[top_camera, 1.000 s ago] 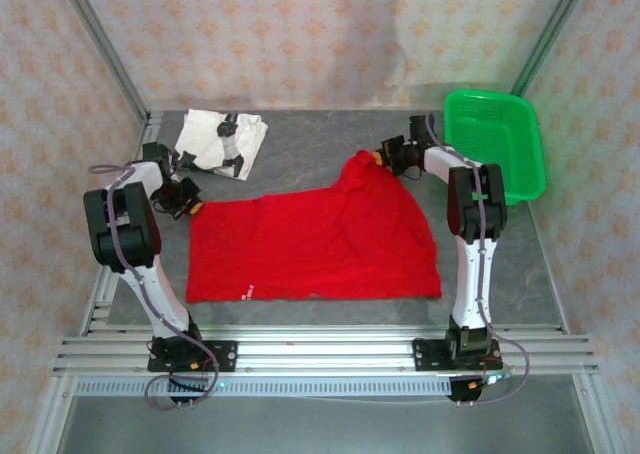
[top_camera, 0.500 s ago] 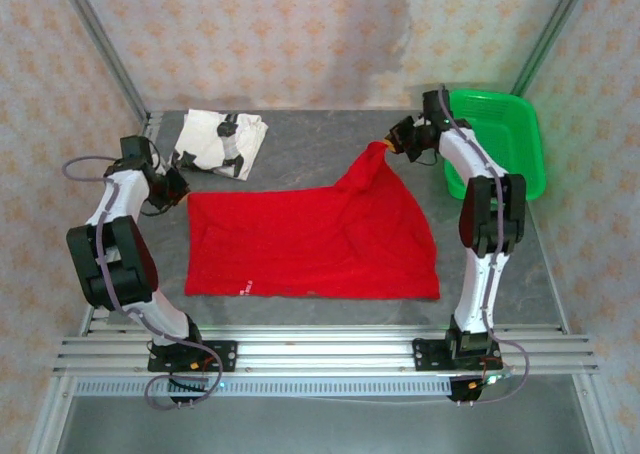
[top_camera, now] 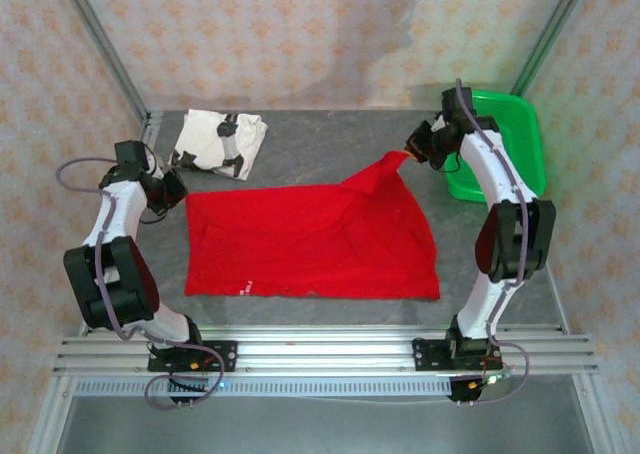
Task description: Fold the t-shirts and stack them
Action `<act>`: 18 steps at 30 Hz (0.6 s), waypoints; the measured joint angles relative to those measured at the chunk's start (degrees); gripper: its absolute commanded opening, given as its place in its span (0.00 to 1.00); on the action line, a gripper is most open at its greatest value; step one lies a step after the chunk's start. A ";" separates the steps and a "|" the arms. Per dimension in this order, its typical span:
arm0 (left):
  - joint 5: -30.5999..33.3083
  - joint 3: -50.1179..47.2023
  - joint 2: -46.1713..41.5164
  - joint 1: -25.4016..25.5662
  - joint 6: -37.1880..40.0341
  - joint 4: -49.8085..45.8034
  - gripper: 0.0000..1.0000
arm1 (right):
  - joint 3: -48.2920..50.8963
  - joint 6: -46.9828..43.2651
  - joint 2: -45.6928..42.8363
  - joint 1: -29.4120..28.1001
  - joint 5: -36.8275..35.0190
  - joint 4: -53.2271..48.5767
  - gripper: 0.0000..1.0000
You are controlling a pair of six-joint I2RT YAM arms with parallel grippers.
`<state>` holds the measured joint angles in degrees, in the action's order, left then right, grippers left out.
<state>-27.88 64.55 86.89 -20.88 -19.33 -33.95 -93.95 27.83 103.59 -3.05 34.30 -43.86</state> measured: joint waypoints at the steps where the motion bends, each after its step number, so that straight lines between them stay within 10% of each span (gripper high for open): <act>1: 0.00 -0.63 -1.11 0.00 -0.02 0.00 0.00 | 1.70 -0.09 -1.42 0.00 -0.04 -0.28 0.00; 18: 2.69 -7.45 -13.16 -2.14 1.03 -3.17 0.00 | 26.97 4.61 -21.49 3.28 2.64 3.34 0.00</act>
<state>-25.19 57.10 73.73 -23.03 -18.31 -37.12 -66.98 32.45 82.11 0.23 36.95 -40.51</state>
